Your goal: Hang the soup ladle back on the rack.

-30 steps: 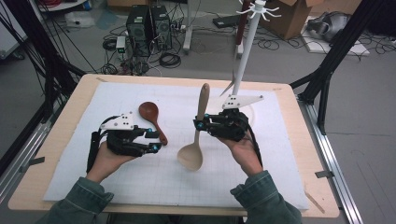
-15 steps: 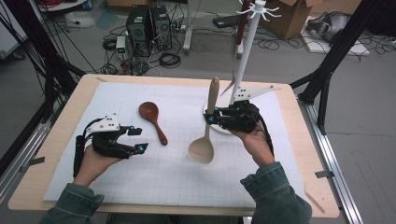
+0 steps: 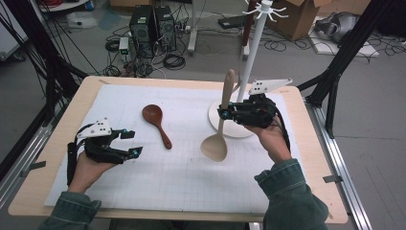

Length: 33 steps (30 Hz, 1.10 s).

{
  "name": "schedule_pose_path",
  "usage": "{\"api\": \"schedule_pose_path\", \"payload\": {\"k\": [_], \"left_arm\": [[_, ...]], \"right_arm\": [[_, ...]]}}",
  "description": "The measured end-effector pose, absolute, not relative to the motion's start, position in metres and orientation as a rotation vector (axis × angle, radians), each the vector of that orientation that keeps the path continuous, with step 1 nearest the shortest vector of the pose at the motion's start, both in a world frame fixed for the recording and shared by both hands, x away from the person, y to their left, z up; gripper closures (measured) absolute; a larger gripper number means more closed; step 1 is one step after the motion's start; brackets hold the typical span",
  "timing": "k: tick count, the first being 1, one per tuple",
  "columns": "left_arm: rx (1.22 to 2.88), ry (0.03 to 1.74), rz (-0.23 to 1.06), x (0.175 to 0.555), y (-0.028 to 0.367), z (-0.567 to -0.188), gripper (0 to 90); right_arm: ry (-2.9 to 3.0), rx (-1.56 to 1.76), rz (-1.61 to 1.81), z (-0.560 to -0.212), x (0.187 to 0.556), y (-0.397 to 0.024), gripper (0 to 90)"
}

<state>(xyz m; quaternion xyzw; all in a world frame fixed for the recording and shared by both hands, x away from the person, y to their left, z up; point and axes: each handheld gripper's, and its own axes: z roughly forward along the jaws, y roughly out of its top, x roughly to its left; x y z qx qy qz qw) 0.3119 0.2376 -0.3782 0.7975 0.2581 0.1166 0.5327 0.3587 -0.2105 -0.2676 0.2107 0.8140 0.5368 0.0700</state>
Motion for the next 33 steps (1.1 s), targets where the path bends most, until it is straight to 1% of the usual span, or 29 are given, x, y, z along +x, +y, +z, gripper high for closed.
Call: {"api": "schedule_pose_path", "payload": {"k": [3,5,9,17,27,33], "left_arm": [[1.904,0.618,0.283,0.312,0.239,-0.378,26.9],[1.904,0.632,0.295,0.311,0.240,-0.378,23.5],[1.902,0.634,0.299,0.311,0.242,-0.379,21.5],[1.911,0.656,0.301,0.313,0.241,-0.383,13.6],[1.907,0.674,0.311,0.313,0.240,-0.384,6.7],[1.900,0.678,0.321,0.313,0.240,-0.383,6.2]], "right_arm": [[2.446,0.624,1.601,-0.263,0.361,-0.213,77.3],[2.439,0.619,1.604,-0.260,0.363,-0.215,77.3],[2.435,0.628,1.606,-0.255,0.365,-0.220,77.3],[2.432,0.640,1.589,-0.241,0.374,-0.227,77.3],[2.428,0.645,1.560,-0.226,0.386,-0.228,77.3],[2.426,0.659,1.527,-0.213,0.396,-0.230,77.2]]}}
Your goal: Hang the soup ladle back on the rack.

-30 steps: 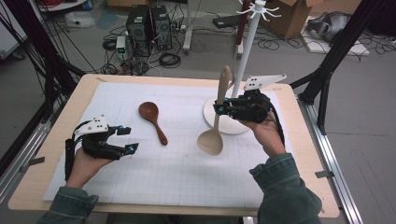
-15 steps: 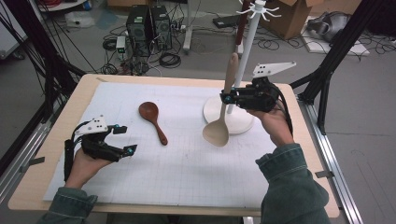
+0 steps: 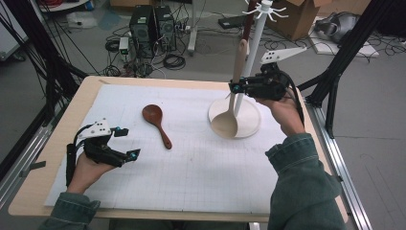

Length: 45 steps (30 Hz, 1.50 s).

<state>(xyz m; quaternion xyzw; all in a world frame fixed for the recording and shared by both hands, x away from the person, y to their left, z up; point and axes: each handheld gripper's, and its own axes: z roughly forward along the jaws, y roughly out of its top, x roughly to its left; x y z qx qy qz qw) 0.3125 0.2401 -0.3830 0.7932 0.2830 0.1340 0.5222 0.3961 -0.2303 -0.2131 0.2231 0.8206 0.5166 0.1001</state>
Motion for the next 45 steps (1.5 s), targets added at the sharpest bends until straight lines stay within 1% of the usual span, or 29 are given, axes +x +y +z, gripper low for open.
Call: {"api": "schedule_pose_path", "payload": {"k": [22,45], "left_arm": [[1.904,0.678,0.338,0.312,0.241,-0.382,6.0],[1.905,0.674,0.342,0.311,0.240,-0.381,6.0]], "right_arm": [[2.371,0.778,1.491,-0.182,0.432,-0.244,77.2],[2.360,0.870,1.486,-0.187,0.451,-0.254,77.1]]}}
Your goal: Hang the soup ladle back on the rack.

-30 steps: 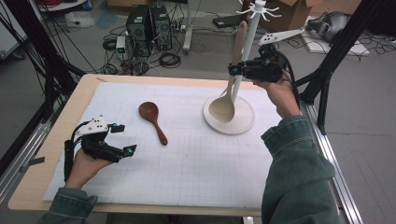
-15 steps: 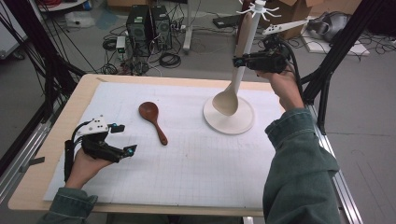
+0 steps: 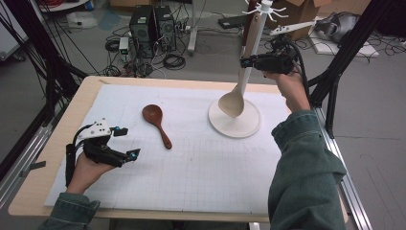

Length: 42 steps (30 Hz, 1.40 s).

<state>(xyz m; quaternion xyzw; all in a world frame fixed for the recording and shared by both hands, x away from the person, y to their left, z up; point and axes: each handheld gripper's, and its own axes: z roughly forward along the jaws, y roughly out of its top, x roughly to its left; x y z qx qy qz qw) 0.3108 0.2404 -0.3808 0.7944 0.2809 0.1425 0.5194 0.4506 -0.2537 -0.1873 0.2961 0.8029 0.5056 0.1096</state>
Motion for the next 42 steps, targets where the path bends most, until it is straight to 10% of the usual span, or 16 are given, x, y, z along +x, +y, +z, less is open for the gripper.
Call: {"api": "schedule_pose_path", "payload": {"k": [42], "left_arm": [[1.895,0.672,0.321,0.314,0.243,-0.384,6.1]], "right_arm": [[2.196,0.899,1.560,-0.185,0.432,-0.275,72.3]]}}
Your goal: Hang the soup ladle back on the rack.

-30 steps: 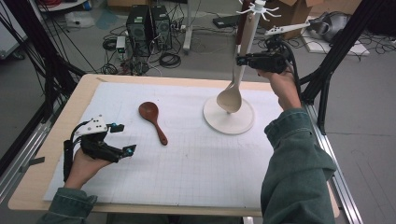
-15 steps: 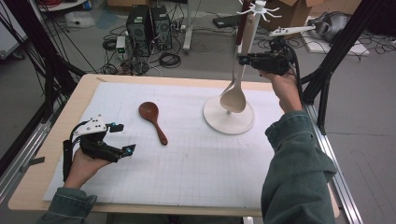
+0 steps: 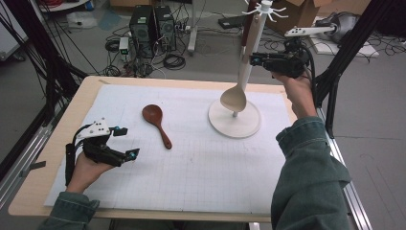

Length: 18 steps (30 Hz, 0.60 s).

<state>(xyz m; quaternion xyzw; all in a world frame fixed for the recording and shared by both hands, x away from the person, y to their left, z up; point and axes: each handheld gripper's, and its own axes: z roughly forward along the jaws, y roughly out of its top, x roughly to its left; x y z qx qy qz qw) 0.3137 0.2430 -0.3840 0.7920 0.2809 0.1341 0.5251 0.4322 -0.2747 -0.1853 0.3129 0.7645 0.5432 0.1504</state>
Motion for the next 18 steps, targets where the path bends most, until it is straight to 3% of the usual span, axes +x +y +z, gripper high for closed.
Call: {"api": "schedule_pose_path", "payload": {"k": [18], "left_arm": [[1.889,0.668,0.328,0.314,0.244,-0.383,6.0]], "right_arm": [[2.177,0.884,1.587,-0.189,0.419,-0.283,78.1]]}}
